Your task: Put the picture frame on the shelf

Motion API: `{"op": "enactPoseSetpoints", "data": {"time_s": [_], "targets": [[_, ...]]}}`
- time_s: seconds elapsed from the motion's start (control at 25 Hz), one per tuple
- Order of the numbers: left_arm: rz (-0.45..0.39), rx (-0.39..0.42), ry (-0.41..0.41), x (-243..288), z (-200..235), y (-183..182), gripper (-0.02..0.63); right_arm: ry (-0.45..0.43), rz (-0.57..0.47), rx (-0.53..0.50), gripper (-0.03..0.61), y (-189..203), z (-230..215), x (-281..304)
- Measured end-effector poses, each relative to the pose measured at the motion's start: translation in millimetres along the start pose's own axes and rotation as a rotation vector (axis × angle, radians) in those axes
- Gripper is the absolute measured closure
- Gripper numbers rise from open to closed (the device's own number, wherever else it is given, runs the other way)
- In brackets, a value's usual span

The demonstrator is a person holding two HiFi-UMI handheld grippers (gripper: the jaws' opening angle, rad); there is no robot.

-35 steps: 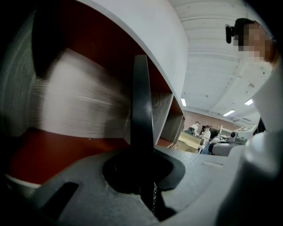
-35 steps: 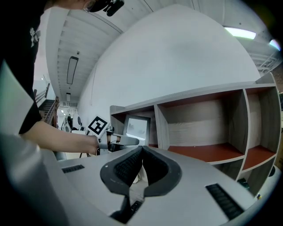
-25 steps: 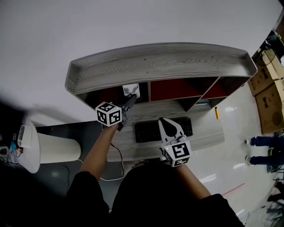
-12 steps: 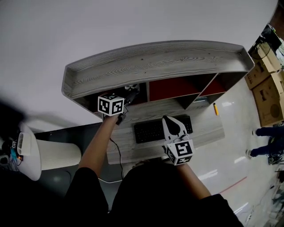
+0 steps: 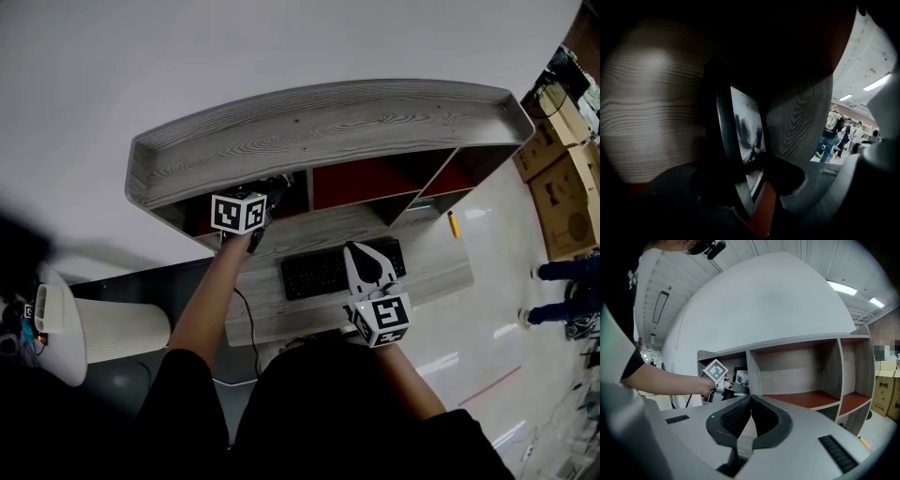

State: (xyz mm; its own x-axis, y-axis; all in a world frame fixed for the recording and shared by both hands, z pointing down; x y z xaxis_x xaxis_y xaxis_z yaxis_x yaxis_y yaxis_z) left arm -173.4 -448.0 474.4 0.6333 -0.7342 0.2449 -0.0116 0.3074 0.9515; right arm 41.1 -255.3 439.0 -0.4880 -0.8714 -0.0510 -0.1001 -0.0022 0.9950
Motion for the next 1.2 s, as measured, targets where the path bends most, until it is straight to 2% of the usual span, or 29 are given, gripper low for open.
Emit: {"op": "enactPoseSetpoints", "data": {"time_s": [0.2, 0.32, 0.44, 0.6, 0.72, 0.96, 1.08, 1.2], "targets": [[-0.044, -0.032, -0.028, -1, 6, -4, 0.375, -0.006, -0.001, 0.006, 0.566, 1, 1, -2], [-0.038, -0.017, -0.038, 0, 10, -6, 0.343, -0.005, -0.003, 0.001, 0.566, 0, -2, -1], [-0.015, 0.033, -0.029, 3, 10, -9, 0.332, -0.007, 0.003, -0.001, 0.566, 1, -2, -1], [0.021, 0.15, -0.015, 5, 8, -16, 0.321, -0.021, 0.015, 0.005, 0.566, 3, 4, 0], [0.021, 0.192, -0.006, 7, 9, -19, 0.318, -0.032, 0.017, 0.003, 0.566, 3, 6, 0], [-0.061, 0.165, -0.014, 7, 10, -14, 0.322, -0.036, 0.024, 0.007, 0.566, 4, 6, 1], [-0.096, 0.138, -0.054, 3, 11, -11, 0.317, -0.041, 0.029, 0.011, 0.566, 6, 7, 1], [-0.124, 0.158, -0.105, -3, 12, -9, 0.31, -0.031, 0.03, 0.006, 0.566, 6, 5, -1]]}}
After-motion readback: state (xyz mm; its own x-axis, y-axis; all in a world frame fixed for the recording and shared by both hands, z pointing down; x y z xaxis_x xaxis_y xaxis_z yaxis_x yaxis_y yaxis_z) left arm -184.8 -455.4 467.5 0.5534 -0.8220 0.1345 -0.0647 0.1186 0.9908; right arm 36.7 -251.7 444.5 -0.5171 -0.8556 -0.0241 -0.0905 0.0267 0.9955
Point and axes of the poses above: the fingertips, and each gripper's own axes: x forward along the fingers, z to its left, y out of its underside, the point moved 7 cm from there along -x, backward along the fingers, and after that the axes turned 12 degrees about -z, right-handed, at the moved point
